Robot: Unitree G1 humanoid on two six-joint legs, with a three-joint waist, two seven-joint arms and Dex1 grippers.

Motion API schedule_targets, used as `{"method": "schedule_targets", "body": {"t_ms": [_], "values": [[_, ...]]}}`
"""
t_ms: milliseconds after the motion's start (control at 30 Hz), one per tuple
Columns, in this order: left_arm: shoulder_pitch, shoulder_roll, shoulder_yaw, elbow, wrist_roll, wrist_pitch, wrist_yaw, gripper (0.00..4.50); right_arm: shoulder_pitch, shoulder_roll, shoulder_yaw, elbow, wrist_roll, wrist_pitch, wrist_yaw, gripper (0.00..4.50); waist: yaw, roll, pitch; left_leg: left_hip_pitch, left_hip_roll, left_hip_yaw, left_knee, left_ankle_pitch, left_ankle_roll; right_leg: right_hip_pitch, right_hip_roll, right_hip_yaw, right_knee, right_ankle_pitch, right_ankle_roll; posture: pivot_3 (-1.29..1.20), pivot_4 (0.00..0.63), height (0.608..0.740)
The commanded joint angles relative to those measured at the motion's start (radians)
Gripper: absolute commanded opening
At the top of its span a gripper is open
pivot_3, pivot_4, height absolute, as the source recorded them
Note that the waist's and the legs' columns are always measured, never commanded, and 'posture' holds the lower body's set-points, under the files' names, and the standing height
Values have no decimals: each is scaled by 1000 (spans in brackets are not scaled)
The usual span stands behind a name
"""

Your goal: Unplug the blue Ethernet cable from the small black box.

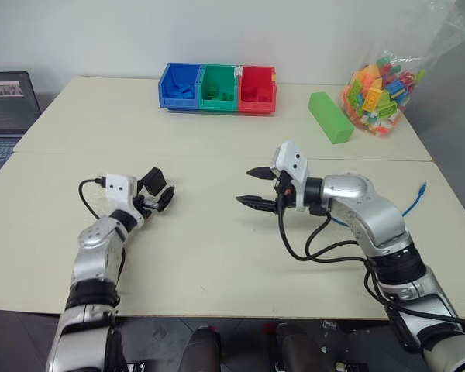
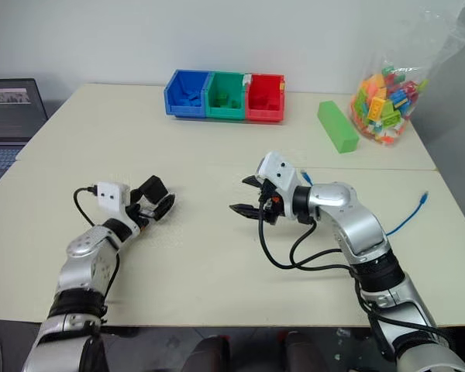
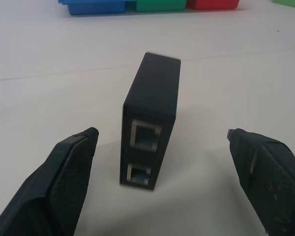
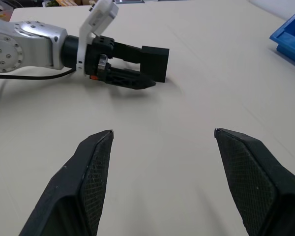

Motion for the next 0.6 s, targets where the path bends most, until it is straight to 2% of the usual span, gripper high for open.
{"method": "schedule_targets", "body": {"t_ms": [33, 167, 267, 333, 467, 600], "values": [[116, 64, 48, -278, -34, 122, 20, 4463, 21, -31, -22, -77, 25, 14, 16, 3492, 0, 0, 0, 0, 0, 0, 0, 0, 0, 0, 0, 0, 0, 0, 0, 0, 150, 740], [241, 162, 122, -506, -115, 272, -34, 4463, 58, -97, -61, -86, 33, -50, 63, 3492, 2, 0, 0, 0, 0, -2, 0, 0, 0, 0, -1, 0, 0, 0, 0, 0, 150, 740], [291, 223, 180, -594, -166, 341, -59, 4463, 68, -145, -93, -75, 52, -94, 106, 3492, 4, 0, 0, 1, -1, -2, 0, 0, 0, 1, 0, 0, 0, 0, 0, 0, 150, 740], [305, 272, 229, -627, -200, 403, -71, 4463, 67, -192, -121, -63, 80, -103, 163, 3492, 4, 0, 0, 1, -1, -2, 0, 0, 0, 1, 0, 0, 0, 0, 0, 0, 150, 740], [364, 410, 318, -642, -263, 475, -225, 4463, 37, -322, -183, -15, 158, -46, 302, 3492, 1, 0, 1, 2, 0, 0, -1, 0, 0, 1, 1, 0, 0, -1, 1, 0, 150, 740], [384, 470, 344, -633, -296, 505, -305, 4463, 16, -365, -205, 19, 185, -27, 334, 3492, 1, 1, 1, 3, 0, 1, -2, 0, 0, 1, 1, 0, -1, -1, 0, 0, 150, 740]]}}
